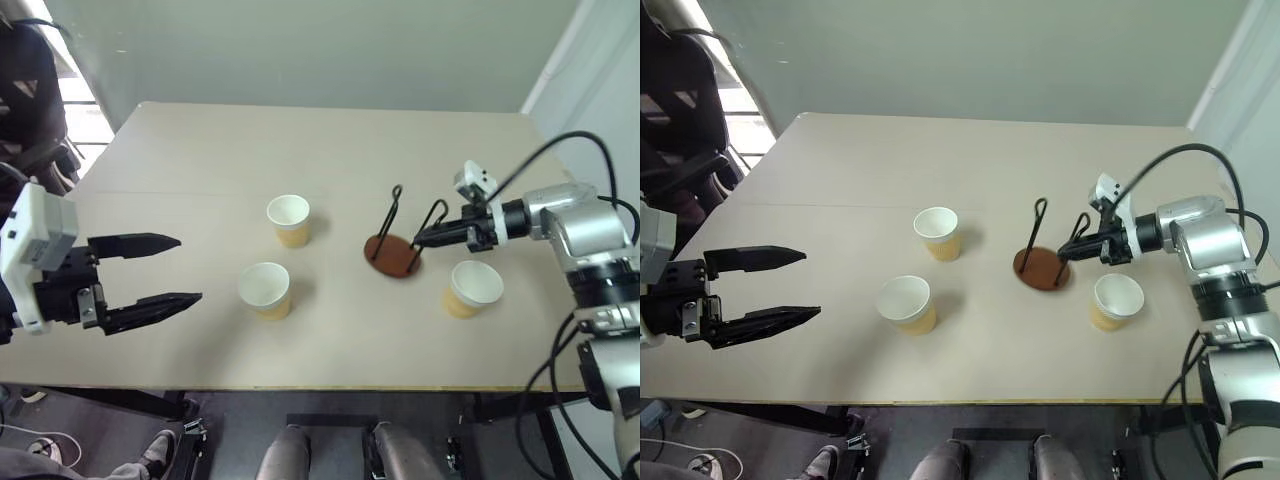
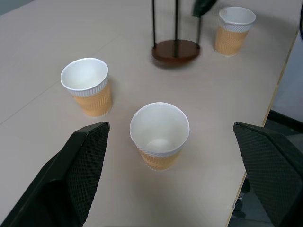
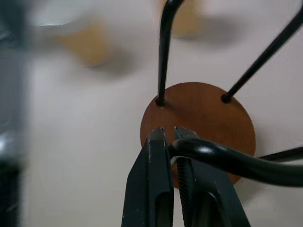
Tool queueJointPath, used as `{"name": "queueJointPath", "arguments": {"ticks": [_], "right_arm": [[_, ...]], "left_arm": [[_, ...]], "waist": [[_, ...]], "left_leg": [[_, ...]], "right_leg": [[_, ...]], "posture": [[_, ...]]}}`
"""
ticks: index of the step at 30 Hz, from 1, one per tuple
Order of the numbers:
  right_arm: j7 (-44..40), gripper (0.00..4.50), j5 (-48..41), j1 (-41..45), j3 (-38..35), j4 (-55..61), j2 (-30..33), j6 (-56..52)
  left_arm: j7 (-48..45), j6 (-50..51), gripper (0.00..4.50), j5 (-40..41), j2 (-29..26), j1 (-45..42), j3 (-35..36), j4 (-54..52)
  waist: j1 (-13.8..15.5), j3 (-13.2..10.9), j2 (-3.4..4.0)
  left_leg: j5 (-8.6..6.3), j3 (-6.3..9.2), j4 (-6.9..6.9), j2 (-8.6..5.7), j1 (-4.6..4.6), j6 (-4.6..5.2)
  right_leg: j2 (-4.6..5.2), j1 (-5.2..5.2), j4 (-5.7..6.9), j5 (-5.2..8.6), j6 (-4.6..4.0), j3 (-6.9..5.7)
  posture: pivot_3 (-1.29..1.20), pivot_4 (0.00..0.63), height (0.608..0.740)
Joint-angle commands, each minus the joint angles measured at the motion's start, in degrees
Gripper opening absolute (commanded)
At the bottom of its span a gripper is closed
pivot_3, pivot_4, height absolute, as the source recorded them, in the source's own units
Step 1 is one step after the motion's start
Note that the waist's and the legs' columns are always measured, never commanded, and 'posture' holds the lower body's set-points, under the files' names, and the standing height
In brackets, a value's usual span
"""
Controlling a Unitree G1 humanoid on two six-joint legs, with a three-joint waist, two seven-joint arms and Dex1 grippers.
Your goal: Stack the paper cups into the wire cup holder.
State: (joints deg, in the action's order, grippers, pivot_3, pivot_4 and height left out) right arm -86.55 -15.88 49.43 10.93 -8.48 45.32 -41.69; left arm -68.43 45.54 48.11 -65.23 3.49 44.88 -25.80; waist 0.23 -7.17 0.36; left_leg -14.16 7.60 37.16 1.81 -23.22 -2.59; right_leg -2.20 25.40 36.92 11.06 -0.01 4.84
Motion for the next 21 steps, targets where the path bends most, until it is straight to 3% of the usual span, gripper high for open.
{"name": "queueJointPath", "arguments": {"ticks": [1,8,21], "right_arm": [[-2.31,0.01,-4.99,-3.60,-0.76,13.60,3.48,-2.72],[2.78,0.01,-5.74,-12.91,0.70,26.81,5.27,-2.60],[9.41,0.01,-5.40,-16.08,2.67,29.09,3.21,1.16]], "left_arm": [[-0.52,-0.80,4.50,0.22,-0.93,-0.94,0.68,-0.19],[-1.03,-2.07,4.50,-0.20,-1.60,-3.58,-2.79,1.43],[-2.11,-3.57,4.50,-1.25,-2.60,-7.38,-6.97,3.99]], "waist": [[-0.09,0.01,-0.02],[-0.28,0.00,-0.02],[-0.27,0.01,-0.03]], "left_leg": [[-0.01,-0.03,0.05,0.04,0.05,-0.04],[-0.05,0.02,0.50,0.42,0.42,-0.10],[-0.11,0.07,0.77,0.42,0.22,-0.08]], "right_leg": [[-0.12,-0.09,-0.02,0.04,-0.07,0.04],[-0.64,-0.48,0.07,0.16,-0.39,0.17],[-0.68,-0.31,0.05,-0.01,-0.57,0.31]], "posture": [[0.00,0.150,0.740],[0.00,0.150,0.740],[0.00,0.150,0.740]]}}
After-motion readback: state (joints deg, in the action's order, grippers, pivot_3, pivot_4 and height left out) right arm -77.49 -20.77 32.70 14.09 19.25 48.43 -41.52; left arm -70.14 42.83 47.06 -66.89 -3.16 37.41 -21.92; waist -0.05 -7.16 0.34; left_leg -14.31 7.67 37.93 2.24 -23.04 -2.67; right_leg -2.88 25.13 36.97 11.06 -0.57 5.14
